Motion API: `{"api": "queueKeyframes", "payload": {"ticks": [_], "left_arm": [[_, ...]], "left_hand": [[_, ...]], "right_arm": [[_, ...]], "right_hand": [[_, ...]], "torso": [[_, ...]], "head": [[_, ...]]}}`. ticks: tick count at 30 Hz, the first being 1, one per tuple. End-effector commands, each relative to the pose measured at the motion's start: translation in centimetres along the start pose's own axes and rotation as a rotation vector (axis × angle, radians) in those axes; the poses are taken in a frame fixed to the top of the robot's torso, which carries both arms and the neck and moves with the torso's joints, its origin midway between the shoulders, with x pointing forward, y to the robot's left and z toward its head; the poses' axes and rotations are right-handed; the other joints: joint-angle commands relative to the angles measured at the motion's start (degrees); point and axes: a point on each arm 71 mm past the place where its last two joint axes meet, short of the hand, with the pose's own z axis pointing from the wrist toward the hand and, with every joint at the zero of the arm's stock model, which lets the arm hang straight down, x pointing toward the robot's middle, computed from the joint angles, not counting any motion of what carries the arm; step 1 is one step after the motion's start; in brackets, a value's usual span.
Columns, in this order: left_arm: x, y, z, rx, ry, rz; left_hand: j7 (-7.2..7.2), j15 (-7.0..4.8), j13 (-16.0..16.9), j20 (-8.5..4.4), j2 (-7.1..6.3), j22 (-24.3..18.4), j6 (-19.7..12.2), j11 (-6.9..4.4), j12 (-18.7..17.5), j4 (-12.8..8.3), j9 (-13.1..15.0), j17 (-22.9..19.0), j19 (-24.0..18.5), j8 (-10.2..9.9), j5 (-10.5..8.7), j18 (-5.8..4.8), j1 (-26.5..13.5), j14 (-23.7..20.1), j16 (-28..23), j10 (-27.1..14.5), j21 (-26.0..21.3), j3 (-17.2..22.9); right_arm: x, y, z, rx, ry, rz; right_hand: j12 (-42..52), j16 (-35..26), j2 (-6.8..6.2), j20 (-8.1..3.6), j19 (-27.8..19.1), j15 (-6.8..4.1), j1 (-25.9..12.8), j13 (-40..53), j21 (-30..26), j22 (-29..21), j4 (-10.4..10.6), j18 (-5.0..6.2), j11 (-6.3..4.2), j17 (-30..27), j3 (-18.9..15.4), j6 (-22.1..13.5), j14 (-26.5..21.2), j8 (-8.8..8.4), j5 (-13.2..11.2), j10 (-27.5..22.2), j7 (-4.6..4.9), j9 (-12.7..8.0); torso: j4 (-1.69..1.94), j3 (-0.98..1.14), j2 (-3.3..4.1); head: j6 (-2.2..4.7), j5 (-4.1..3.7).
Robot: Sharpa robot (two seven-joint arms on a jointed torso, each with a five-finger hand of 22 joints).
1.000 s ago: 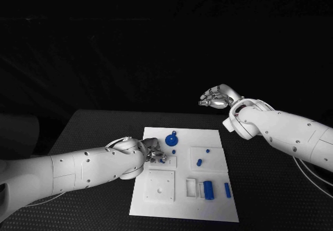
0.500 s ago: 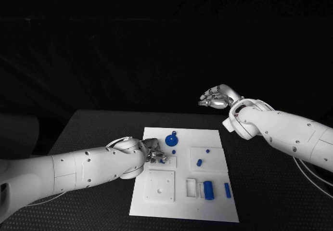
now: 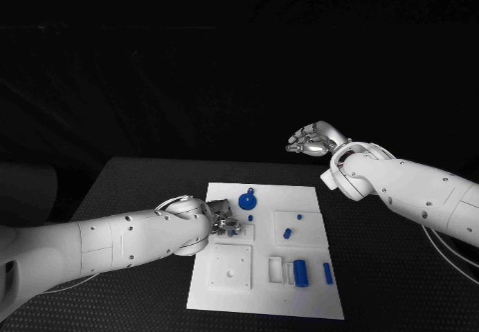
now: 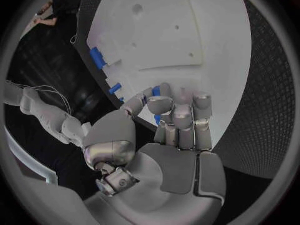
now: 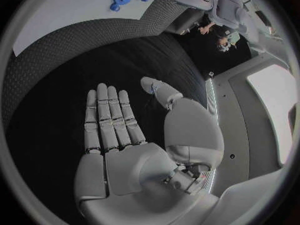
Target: Assemble the parts on the task board
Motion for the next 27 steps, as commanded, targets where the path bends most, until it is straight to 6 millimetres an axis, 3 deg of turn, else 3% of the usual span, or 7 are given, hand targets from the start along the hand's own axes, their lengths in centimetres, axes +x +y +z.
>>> {"api": "queueKeyframes", "payload": {"ticks": [1, 17, 19, 22, 24, 27], "left_arm": [[0.59, -0.41, 0.03, 0.007, 0.044, 0.011], [0.36, -0.14, 0.28, -0.006, 0.036, 0.015], [0.38, -0.15, 0.3, -0.01, 0.041, 0.013], [0.3, -0.16, 0.34, -0.015, 0.04, 0.012], [0.28, -0.1, 0.36, -0.019, 0.041, 0.013], [0.15, 0.1, 0.4, -0.026, 0.037, 0.013]], "left_hand": [[-6.63, -3.5, -0.1, -7.23, 0.85, 0.69, 7.85, -1.48, 0.37, 2.74, -0.16, 0.08, 0.17, -0.05, 0.28, 0.38, -0.37, 3.08, -0.04, -1.72, -0.36, 2.36], [-6.7, -3.32, -0.27, -7.27, 1.46, 0.74, 7.67, -1.53, 0.88, 3.8, -0.74, 0.11, 0.17, 0.61, -1.73, 0.44, -1.48, 3.15, -0.29, -1.92, -0.48, 2.38], [-6.66, -3.33, -0.41, -7.3, 1.23, 0.76, 7.43, -1.51, 0.9, 4.01, -0.92, 0.04, 0.18, 0.74, -2.77, 0.47, -1.36, 3.11, -0.49, -1.99, -0.5, 2.52], [-6.46, -3.32, -0.94, -7.31, -1.08, 0.75, 6.83, -1.29, 0.71, 5.78, -1.38, -0.14, 0.14, 0.91, -8.59, 0.48, -1.67, 2.98, -0.97, -2.09, -0.64, 1.96], [-6.29, -3.27, -1.25, -7.27, -2.22, 0.84, 6.39, -1.12, 0.54, 6.05, -1.56, -0.22, 0.09, 1.0, -8.64, 0.43, -2.84, 2.83, -1.19, -2.19, -0.56, -0.59], [-6.14, -3.28, -1.85, -7.36, -4.45, 0.79, 5.69, -0.97, 0.08, 6.5, -1.88, -0.42, -0.18, 1.02, -10.23, 0.58, -3.15, 2.58, -1.67, -2.29, -0.79, -2.86]], "right_arm": [[0.14, 0.08, 0.03, -0.005, 0.013, 0.001], [0.13, 0.05, 0.02, -0.002, 0.015, 0.001], [0.14, 0.07, 0.01, -0.003, 0.016, 0.001], [0.14, 0.05, 0.0, -0.003, 0.017, 0.001], [0.11, 0.02, -0.01, -0.002, 0.016, 0.001], [0.09, 0.0, -0.03, -0.002, 0.016, 0.001]], "right_hand": [[-0.32, -0.31, 0.56, 0.11, -0.41, 0.51, -0.09, -0.03, -0.27, 0.07, 0.02, 0.39, 0.06, -0.08, -0.31, -0.37, 0.06, 0.38, 0.34, 0.39, 0.14, -0.1], [-0.62, -0.41, 0.64, 0.16, -0.42, 0.51, -0.18, -0.02, -0.38, 0.28, 0.16, 0.45, 0.05, -0.09, -0.35, -0.38, 0.08, 0.48, 1.73, 0.57, 0.14, -0.27], [-0.63, -0.41, 0.65, 0.16, -0.42, 0.51, -0.19, -0.02, -0.39, 0.29, 0.17, 0.45, 0.05, -0.09, -0.35, -0.38, 0.08, 0.49, 1.78, 0.58, 0.14, -0.28], [-0.64, -0.42, 0.64, 0.16, -0.42, 0.51, -0.2, -0.02, -0.39, 0.3, 0.17, 0.45, 0.05, -0.09, -0.35, -0.38, 0.08, 0.49, 1.82, 0.58, 0.14, -0.28], [-0.65, -0.42, 0.64, 0.16, -0.42, 0.51, -0.19, -0.02, -0.4, 0.3, 0.17, 0.45, 0.05, -0.09, -0.36, -0.39, 0.08, 0.49, 1.85, 0.58, 0.14, -0.29], [-0.69, -0.45, 0.59, 0.17, -0.45, 0.52, -0.19, -0.03, -0.42, 0.32, 0.15, 0.45, 0.05, -0.1, -0.38, -0.41, 0.05, 0.49, 1.94, 0.58, 0.15, -0.31]], "torso": [[0.02, 0.01, 0.0], [0.0, 0.0, 0.05], [0.01, -0.01, 0.05], [0.01, -0.02, 0.05], [0.01, -0.02, 0.01], [0.04, -0.02, 0.0]], "head": [[0.07, 0.03], [0.3, 0.04], [0.23, -0.01], [0.29, -0.04], [0.3, -0.09], [0.32, -0.19]]}}
